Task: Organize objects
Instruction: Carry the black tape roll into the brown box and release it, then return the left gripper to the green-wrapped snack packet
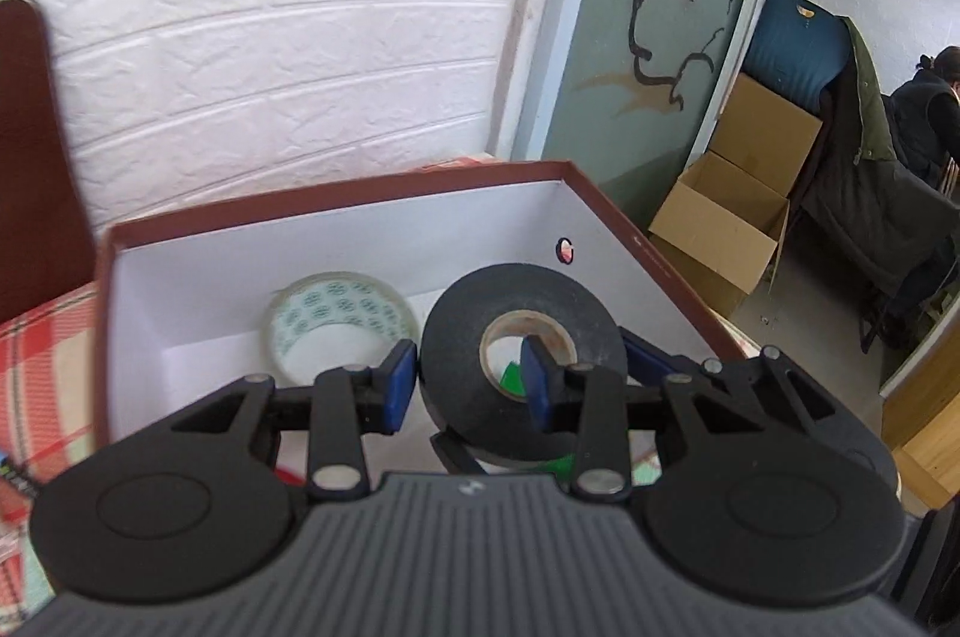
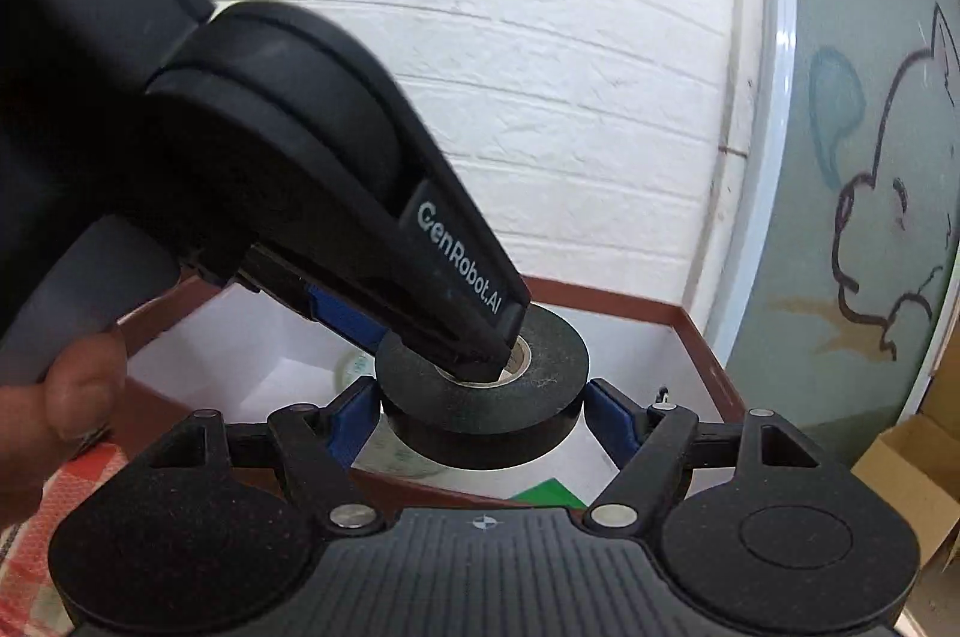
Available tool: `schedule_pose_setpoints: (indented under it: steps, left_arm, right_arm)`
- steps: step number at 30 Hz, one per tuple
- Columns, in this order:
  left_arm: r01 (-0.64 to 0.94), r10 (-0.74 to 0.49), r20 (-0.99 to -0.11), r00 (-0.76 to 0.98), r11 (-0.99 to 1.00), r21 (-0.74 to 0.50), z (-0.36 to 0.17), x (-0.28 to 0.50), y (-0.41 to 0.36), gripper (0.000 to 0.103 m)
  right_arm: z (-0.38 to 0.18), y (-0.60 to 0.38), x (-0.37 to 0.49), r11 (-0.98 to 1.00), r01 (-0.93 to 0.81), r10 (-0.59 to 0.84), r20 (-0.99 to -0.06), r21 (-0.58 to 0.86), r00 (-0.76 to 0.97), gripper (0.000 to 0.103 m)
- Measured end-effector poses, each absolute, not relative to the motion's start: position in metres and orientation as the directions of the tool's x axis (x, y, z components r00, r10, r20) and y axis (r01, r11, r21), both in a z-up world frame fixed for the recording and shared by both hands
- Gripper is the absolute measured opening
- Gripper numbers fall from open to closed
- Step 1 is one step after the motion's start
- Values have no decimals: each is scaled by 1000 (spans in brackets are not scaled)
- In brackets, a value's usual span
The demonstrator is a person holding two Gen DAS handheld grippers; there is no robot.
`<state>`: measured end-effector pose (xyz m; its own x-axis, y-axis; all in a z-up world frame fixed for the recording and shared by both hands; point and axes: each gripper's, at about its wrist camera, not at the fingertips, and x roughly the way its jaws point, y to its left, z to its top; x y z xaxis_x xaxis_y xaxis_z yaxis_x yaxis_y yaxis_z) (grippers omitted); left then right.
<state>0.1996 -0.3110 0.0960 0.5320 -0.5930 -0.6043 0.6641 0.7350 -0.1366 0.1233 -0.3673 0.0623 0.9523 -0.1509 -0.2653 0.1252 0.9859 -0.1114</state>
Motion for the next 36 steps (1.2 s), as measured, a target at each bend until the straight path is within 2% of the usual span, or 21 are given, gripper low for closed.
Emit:
schedule_pose_setpoints:
  steps: [2,4,5,6,7,9,10,12,14,15,30,36]
  left_arm:
    - [669,-592,-609,528,731,-131,90,203,-320,39]
    - [677,-597,-619,511,723,-138,86,207,-326,39]
    - [678,-592,-627,506,723,-135,84,208,-331,39]
    - [681,-585,-638,501,721,-127,81,209,-335,39]
    - [683,-576,-646,500,721,-114,79,208,-338,39]
    - [676,-539,-660,523,734,-64,74,204,-344,40]
    - [671,-521,-665,535,741,-41,72,202,-345,41]
    - [664,-503,-673,542,747,-24,71,199,-345,43]
    - [660,-494,-674,549,751,-13,71,197,-341,53]
    - [658,-488,-673,556,753,-3,72,195,-339,54]
    - [614,-447,-617,647,786,74,99,139,-299,58]
    - [596,-423,-618,663,798,93,99,117,-280,58]
  right_arm:
    - [63,-379,126,990,122,-136,-273,-66,953,74]
    - [61,-382,130,986,145,-162,-279,-82,947,74]
    - [60,-384,131,985,155,-170,-276,-76,946,72]
    - [60,-386,132,983,166,-181,-273,-75,945,65]
    - [60,-387,133,983,167,-182,-270,-77,945,65]
    - [60,-388,134,983,170,-184,-274,-74,944,75]
    - [59,-389,133,980,184,-197,-271,-73,942,76]
    - [59,-389,131,979,193,-202,-268,-58,942,75]
    - [58,-389,130,980,196,-196,-267,-30,943,75]
    - [59,-388,129,980,198,-197,-270,-21,943,75]
    - [66,-356,51,976,213,-199,-227,39,953,79]
    - [59,-353,33,976,201,-172,-277,78,945,79]
